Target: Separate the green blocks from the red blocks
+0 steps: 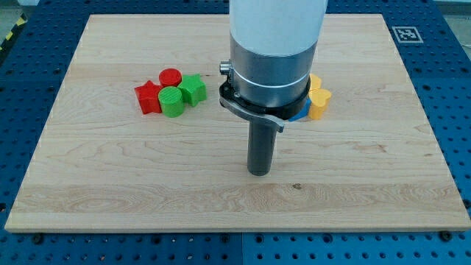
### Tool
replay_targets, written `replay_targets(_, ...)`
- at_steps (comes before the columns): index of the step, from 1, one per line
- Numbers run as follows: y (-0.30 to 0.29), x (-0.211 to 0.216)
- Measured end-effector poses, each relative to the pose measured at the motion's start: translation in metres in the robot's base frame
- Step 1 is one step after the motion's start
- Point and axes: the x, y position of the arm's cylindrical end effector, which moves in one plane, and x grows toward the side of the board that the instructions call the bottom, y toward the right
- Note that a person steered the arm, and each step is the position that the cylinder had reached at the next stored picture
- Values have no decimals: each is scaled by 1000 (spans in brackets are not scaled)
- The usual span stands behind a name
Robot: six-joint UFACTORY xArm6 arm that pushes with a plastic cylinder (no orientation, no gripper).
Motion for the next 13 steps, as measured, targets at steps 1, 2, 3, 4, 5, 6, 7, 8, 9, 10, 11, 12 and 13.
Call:
replay_targets(1,0,1)
replay_targets(2,1,5)
replay_targets(3,1,-5)
replay_targets(4,-15,-46)
replay_targets(5,-30,-80)
replay_targets(6,-51,-62)
replay_targets(7,-125,-63)
replay_targets(8,-174,-70)
replay_targets(9,-174,-72)
replay_targets(10,-170,-85)
replay_targets(11,-155,-89)
replay_targets(12,-138,-92)
replay_targets(13,-130,-108)
